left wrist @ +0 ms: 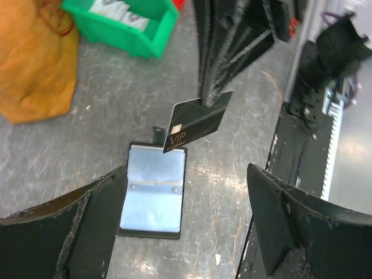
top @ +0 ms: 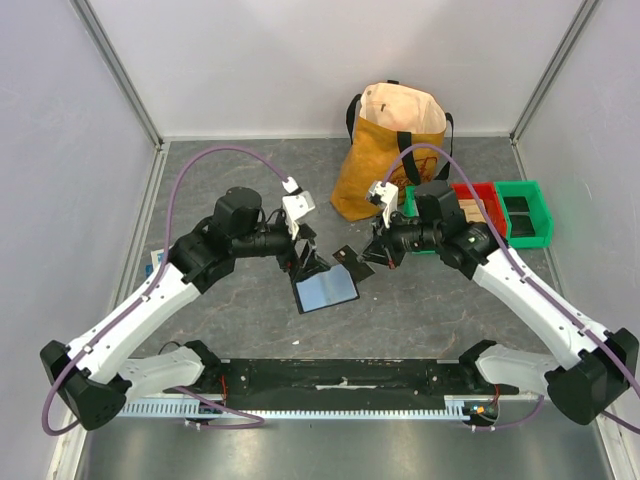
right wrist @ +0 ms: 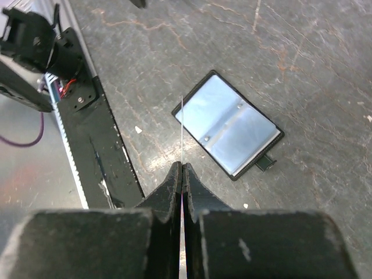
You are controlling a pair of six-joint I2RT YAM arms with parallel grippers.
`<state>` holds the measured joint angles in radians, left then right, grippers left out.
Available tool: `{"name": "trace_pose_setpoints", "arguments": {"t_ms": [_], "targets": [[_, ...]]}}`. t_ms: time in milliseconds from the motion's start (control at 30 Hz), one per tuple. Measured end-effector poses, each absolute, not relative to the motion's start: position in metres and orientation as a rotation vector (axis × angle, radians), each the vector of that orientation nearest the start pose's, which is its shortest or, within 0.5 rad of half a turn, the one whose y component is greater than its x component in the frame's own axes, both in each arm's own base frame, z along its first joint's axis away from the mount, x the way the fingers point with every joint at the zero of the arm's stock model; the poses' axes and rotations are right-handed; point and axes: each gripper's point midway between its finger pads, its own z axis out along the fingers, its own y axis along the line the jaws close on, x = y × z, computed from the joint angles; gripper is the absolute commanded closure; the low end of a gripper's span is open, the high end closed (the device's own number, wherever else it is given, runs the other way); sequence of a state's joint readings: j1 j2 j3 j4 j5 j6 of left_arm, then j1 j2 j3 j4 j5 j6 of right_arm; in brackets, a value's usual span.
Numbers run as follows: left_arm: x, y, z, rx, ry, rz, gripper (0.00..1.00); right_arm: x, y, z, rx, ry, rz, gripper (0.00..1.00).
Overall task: Take the credit cards out of the card holder
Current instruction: Remove the credit card from the card holder.
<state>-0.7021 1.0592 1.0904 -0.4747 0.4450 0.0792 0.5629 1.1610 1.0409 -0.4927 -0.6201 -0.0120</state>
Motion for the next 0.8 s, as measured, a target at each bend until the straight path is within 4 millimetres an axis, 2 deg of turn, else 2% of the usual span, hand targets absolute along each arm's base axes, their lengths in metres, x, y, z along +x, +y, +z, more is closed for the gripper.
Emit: {"name": "trace_pose_setpoints", "arguments": {"t_ms": [200, 367, 567, 667, 767, 800], "targets": [[0.183, -0.285, 0.274, 1.304, 1.615, -0.952, 0.17, 0.196, 0.256, 0.245, -1.131, 1.898, 1.028, 0.96], [0.181, -0.301, 0.270, 1.402, 1.563, -1.048, 0.23, 0.184, 0.257, 0.248, -1.231, 1.844, 1.046, 0.95], [0.177, -0.314, 0.262, 1.458, 1.550, -1.153, 0.38, 0.174, 0.260, 0.250, -1.301, 1.802, 1.060, 0.95], [0.176, -0.318, 0.258, 1.471, 1.556, -1.190, 0.48, 0.172, 0.263, 0.250, -1.322, 1.788, 1.066, 0.95], [0.175, -0.320, 0.254, 1.482, 1.563, -1.222, 0.67, 0.172, 0.265, 0.249, -1.336, 1.784, 1.069, 0.95], [0.174, -0.321, 0.253, 1.483, 1.566, -1.227, 0.77, 0.172, 0.266, 0.249, -1.338, 1.786, 1.070, 0.94]]}}
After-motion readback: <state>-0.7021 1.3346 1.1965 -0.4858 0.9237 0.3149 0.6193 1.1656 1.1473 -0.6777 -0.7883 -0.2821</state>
